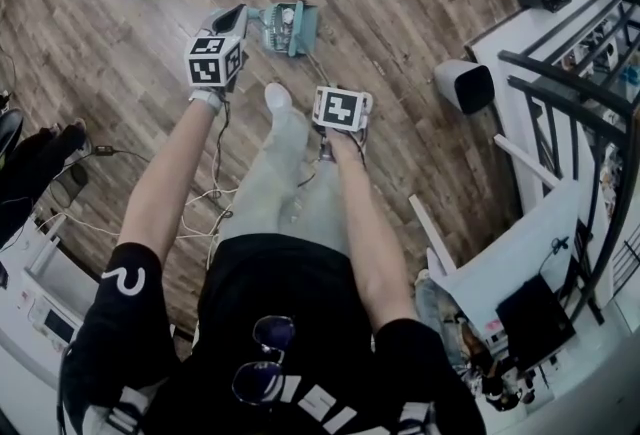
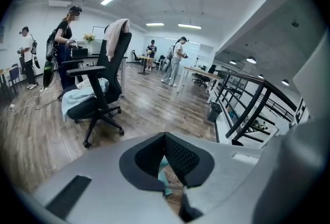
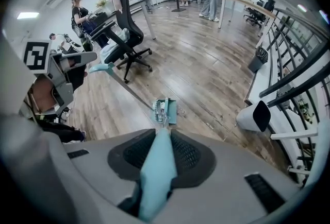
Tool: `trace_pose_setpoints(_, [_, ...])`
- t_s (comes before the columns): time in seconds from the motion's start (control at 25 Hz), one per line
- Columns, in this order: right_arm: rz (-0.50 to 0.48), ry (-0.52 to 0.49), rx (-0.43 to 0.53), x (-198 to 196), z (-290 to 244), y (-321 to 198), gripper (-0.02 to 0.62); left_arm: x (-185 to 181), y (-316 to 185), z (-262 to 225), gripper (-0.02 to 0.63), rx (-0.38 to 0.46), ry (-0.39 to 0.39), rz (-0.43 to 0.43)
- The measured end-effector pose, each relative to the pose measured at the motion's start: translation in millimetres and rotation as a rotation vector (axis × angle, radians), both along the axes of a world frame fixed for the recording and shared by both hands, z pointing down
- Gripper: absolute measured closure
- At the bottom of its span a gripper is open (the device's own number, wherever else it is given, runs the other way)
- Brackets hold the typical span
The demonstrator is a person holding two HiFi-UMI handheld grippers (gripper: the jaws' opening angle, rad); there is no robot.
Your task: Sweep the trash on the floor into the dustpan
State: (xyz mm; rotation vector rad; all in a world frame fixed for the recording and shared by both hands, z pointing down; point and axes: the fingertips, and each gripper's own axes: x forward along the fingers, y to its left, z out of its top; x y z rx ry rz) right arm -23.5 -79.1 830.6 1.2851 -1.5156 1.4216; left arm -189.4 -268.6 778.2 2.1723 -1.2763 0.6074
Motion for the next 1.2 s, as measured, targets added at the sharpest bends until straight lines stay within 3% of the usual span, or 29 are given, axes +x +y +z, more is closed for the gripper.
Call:
trace_pose_setpoints(0.56, [-0.016,0.017,-0.031,20.4,-4.8,4.4,0.512,15.8,14.1,36.0,0.607,-0.098,-0.038,0.021])
trace_pose_setpoints(0.68, [-0.039,0.092,-0.046,46.7,-11.8,5.8,0.512,21.4,15.0,33.8,0.607,-0.108,-0.039,0.008])
trace_pose_setpoints(0.88, [-0.081,0.25,-0.035,105.4,-35.2,5.0,0.512,34.4,25.5,7.5,0.607,-0.1,-0.008,-0.017])
trace_pose_setpoints(1.08, [-0.044,0.152,0.02,121.7,-70.0,-13.7,0.512,55.8,23.5,-45.7,0.607,-0.037,0.05,-0.045])
trace_pose_setpoints(1.2, [-0.06,0.24,0.067,159.2,-103.3,-19.1,0.512,71.4,31.5,-84.5,0.607,0.003,0.079,-0.053])
